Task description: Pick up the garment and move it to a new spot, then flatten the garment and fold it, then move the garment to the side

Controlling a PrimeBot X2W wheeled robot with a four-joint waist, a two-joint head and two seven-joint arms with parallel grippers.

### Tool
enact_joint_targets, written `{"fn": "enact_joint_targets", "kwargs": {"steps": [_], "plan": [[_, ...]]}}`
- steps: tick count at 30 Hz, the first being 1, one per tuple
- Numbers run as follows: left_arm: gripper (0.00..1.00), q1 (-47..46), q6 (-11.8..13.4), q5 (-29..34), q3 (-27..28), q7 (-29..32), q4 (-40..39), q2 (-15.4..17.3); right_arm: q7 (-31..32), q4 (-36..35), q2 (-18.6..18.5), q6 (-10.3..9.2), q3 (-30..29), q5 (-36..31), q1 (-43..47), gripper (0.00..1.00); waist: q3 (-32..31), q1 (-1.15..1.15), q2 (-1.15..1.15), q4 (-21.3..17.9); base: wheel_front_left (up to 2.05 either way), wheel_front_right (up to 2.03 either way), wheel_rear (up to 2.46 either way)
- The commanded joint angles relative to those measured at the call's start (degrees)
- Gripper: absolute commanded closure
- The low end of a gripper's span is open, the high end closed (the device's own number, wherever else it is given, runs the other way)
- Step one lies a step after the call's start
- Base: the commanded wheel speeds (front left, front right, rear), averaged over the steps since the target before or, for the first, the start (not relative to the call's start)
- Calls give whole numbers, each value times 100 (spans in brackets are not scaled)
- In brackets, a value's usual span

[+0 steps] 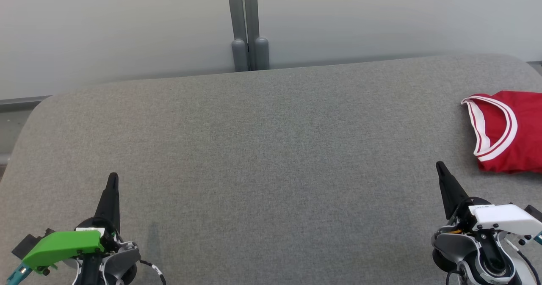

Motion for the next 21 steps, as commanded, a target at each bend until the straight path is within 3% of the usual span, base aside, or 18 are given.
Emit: {"fn": "enact_joint_targets", "kwargs": {"steps": [1, 21], "plan": [[100, -73, -25, -2, 15, 21, -10, 43, 15, 9, -6, 5, -4, 42, -30, 100, 0, 0, 0, 0, 0, 0, 0], [100, -73, -25, -2, 15, 21, -9, 43, 15, 9, -6, 5, -4, 42, -30, 100, 0, 0, 0, 0, 0, 0, 0]]}}
